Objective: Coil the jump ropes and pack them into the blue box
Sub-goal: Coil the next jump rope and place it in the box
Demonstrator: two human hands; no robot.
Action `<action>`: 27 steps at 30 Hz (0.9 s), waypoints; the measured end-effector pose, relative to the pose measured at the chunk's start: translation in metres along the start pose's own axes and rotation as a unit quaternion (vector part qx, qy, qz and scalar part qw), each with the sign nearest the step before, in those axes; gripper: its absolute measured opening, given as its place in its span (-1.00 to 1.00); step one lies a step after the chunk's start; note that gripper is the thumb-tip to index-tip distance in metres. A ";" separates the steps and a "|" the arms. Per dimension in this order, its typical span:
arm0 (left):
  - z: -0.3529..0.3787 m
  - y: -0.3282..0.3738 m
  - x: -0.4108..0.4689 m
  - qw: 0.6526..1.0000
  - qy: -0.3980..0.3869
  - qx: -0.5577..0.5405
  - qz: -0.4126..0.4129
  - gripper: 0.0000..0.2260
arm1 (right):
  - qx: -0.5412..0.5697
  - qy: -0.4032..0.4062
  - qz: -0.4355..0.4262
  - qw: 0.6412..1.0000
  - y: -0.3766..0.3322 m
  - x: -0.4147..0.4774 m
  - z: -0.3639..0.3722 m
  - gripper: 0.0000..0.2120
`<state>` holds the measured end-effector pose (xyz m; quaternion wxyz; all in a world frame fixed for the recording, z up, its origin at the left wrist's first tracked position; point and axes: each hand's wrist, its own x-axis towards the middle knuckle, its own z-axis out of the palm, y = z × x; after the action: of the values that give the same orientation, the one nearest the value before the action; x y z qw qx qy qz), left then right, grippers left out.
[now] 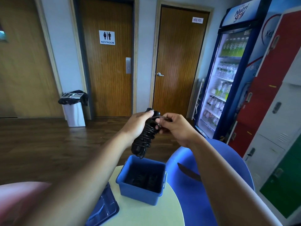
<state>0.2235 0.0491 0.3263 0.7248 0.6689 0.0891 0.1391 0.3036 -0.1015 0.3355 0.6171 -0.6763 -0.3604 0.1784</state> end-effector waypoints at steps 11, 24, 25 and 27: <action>-0.001 -0.001 0.004 0.994 0.037 0.102 0.004 -0.74 | 0.141 -0.042 0.087 0.985 0.011 -0.006 -0.016 -0.82; -0.002 0.007 -0.002 0.998 -0.026 0.062 0.000 -0.56 | 0.066 0.103 0.164 0.979 -0.005 0.007 -0.003 -0.72; -0.004 0.006 -0.002 0.998 -0.023 0.058 0.000 -0.58 | 0.065 0.101 0.167 0.979 -0.004 0.007 -0.004 -0.72; -0.008 0.007 -0.001 0.999 -0.020 0.041 0.000 -0.72 | 0.071 0.094 0.168 0.979 -0.001 0.007 -0.004 -0.71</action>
<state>0.2194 0.0565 0.3327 0.6983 0.7007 0.0803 0.1223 0.3107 -0.0999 0.3381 0.6562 -0.6953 -0.1682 0.2401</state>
